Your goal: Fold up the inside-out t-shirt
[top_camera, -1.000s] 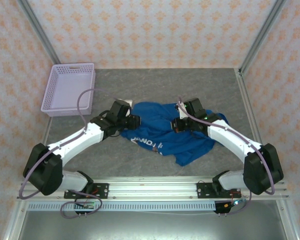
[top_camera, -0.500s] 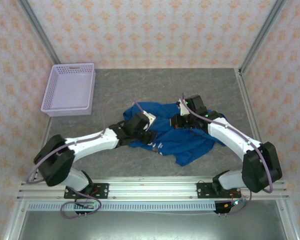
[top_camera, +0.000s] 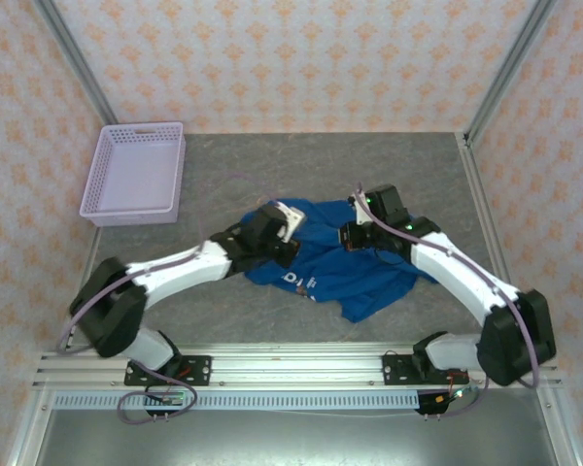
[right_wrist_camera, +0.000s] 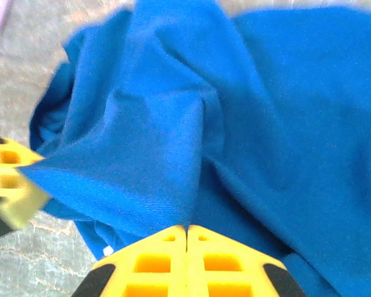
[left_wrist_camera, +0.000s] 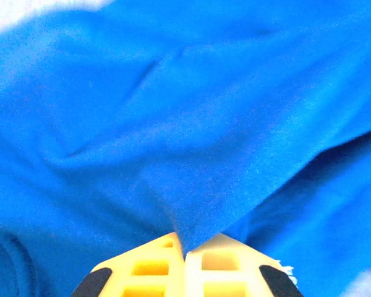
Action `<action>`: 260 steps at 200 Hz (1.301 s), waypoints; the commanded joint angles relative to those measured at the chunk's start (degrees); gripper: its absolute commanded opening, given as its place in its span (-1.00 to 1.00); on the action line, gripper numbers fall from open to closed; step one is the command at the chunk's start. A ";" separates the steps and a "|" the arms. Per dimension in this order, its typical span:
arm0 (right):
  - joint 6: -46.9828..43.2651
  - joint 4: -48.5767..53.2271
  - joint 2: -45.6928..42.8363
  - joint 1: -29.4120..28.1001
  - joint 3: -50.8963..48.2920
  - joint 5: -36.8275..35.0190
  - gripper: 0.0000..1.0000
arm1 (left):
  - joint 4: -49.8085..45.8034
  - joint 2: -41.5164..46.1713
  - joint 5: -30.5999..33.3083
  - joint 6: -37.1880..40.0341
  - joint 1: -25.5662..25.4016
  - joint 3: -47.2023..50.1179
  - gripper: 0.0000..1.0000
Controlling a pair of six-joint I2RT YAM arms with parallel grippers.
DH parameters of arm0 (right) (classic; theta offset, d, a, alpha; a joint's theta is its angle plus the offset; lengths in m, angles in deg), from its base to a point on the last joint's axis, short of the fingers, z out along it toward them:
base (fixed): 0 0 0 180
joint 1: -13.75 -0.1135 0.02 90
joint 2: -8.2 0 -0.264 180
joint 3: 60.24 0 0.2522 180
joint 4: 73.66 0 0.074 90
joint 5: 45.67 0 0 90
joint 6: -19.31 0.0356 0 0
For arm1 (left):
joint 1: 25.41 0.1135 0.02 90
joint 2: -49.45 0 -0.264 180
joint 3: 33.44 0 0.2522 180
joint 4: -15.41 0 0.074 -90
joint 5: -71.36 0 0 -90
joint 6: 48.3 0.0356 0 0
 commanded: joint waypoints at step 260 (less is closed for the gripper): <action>1.76 -27.35 -10.18 -8.82 -12.85 15.11 -1.00 | -7.82 13.38 13.27 -9.07 6.18 -3.88 -0.80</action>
